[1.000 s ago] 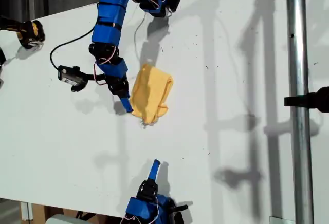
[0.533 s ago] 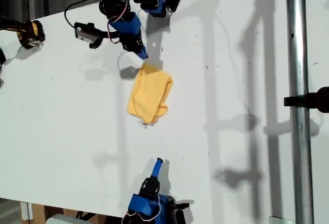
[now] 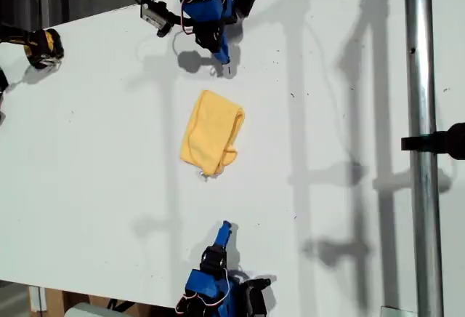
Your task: Grasp corners of a towel and fold twice.
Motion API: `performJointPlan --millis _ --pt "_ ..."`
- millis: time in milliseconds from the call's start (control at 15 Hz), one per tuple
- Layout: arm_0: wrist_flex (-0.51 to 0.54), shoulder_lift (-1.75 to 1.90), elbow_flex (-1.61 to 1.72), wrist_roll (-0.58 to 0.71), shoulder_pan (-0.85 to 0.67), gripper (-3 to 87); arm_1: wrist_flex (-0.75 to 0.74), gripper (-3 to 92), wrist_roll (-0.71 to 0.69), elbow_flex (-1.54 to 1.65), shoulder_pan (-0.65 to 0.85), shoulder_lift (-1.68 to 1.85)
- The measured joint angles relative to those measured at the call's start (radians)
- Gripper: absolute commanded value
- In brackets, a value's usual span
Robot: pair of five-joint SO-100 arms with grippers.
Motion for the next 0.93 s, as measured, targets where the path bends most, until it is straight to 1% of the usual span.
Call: performJointPlan --millis 133,200,333,400,467,533,600,667,733,933 --pt "0.0 0.0 0.006 -0.104 0.0 12.6 0.005 10.4 0.032 0.002 0.003 0.008" --pt "0.017 0.0 0.006 -0.158 -0.006 12.6 0.014 10.4 0.002 0.002 0.008 0.008" --pt "0.132 0.0 0.006 -0.235 -0.049 12.5 0.021 10.4 -0.083 0.002 0.008 0.008" --pt "0.149 0.0 0.006 -0.17 -0.064 12.4 0.021 10.4 -0.094 0.002 0.003 0.008" --pt "0.153 0.0 0.006 0.002 -0.067 12.3 0.021 10.4 -0.098 0.002 0.003 0.008" --pt "0.153 0.0 0.006 0.141 -0.067 12.2 0.021 10.4 -0.098 0.002 0.003 0.008" --pt "0.153 0.0 0.006 0.207 -0.061 12.1 0.021 10.4 -0.103 0.002 0.003 0.008" --pt "0.153 0.0 0.006 0.307 -0.064 12.0 0.021 10.4 -0.103 0.002 0.003 0.008" --pt "0.153 0.0 0.006 0.35 -0.061 12.0 0.021 10.4 -0.103 0.002 0.003 0.008" --pt "0.153 0.0 0.006 0.373 -0.066 12.0 0.021 10.4 -0.103 0.002 0.003 0.008"
